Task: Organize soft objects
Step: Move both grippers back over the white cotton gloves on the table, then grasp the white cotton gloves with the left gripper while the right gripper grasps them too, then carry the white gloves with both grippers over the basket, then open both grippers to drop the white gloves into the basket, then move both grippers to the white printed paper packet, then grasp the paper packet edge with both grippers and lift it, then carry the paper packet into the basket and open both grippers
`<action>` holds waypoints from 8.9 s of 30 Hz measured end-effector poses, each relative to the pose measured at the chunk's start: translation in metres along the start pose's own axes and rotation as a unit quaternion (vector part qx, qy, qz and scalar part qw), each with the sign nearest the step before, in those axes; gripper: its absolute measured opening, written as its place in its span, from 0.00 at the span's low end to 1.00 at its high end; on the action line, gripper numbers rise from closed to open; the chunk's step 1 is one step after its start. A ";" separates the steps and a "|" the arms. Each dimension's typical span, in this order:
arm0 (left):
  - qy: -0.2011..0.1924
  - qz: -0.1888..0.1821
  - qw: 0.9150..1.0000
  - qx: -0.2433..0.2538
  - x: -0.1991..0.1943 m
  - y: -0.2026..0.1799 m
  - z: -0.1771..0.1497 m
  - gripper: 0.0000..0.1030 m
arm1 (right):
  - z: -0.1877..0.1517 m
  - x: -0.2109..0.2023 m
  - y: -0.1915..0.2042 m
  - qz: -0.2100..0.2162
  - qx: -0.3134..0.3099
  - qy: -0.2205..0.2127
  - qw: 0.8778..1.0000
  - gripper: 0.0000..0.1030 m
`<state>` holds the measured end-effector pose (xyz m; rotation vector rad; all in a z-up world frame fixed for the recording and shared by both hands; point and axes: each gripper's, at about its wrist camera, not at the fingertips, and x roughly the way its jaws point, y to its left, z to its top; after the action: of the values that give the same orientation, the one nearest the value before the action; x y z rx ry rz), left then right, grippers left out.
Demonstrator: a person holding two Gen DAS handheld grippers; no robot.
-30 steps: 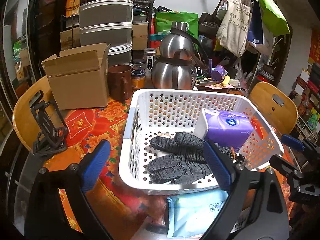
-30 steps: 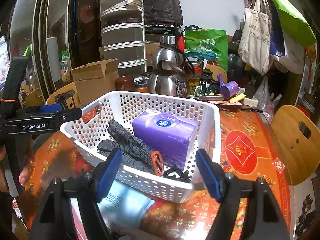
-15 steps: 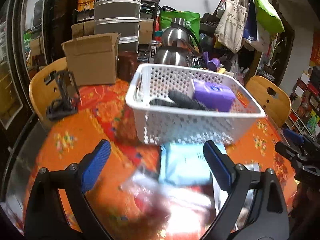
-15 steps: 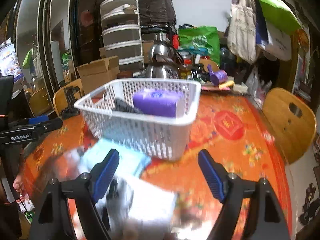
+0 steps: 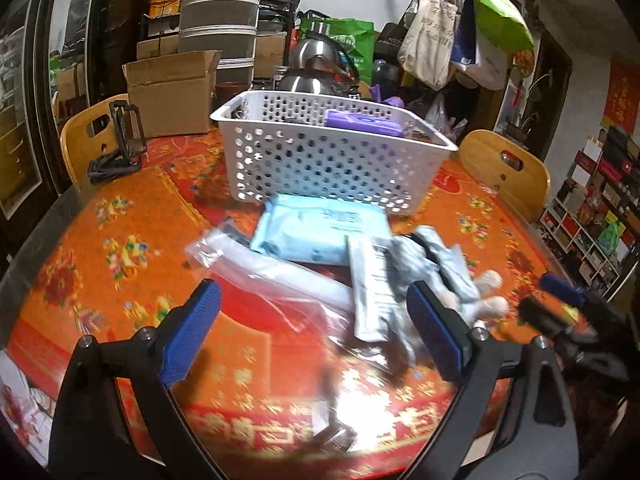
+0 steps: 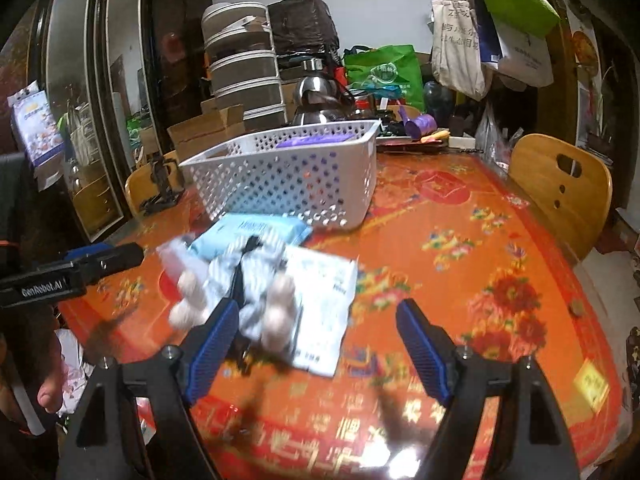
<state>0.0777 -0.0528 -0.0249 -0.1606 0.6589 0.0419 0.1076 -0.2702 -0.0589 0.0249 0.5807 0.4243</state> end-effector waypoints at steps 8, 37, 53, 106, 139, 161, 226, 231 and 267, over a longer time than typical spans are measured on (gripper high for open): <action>-0.004 -0.005 0.999 0.042 -0.009 -0.043 -0.021 0.90 | -0.014 0.000 0.004 0.021 0.002 0.000 1.000 0.49; 0.005 -0.077 0.994 0.077 0.007 -0.058 -0.030 0.13 | -0.006 0.009 0.026 0.045 -0.015 -0.006 0.999 0.10; -0.055 -0.118 0.991 0.039 -0.035 -0.002 0.006 0.12 | 0.037 -0.003 0.061 0.071 -0.044 -0.035 0.996 0.09; 0.013 -0.003 1.000 0.015 0.183 0.094 0.239 0.76 | 0.215 0.204 0.048 0.002 -0.061 0.024 0.998 0.68; 0.052 -0.021 0.998 -0.003 0.069 0.075 0.064 0.80 | 0.020 0.075 -0.010 0.004 0.025 0.074 0.997 0.78; 0.102 -0.077 0.991 0.048 0.105 -0.015 -0.003 0.80 | -0.014 0.080 0.007 0.007 0.000 0.090 0.996 0.64; -0.063 -0.156 0.983 0.075 0.004 0.016 0.127 0.16 | 0.159 0.048 0.061 0.065 -0.054 -0.045 0.995 0.05; -0.058 -0.149 0.984 0.079 0.033 0.022 0.189 0.16 | 0.205 0.083 0.059 0.050 -0.054 -0.035 0.997 0.05; 0.024 -0.051 0.997 0.050 0.168 0.051 0.234 0.78 | 0.214 0.179 0.009 0.007 -0.007 0.035 0.999 0.65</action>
<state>0.3476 0.0332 0.0473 -0.0987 0.6982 -0.0926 0.3540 -0.1702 0.0275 0.0012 0.6474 0.4438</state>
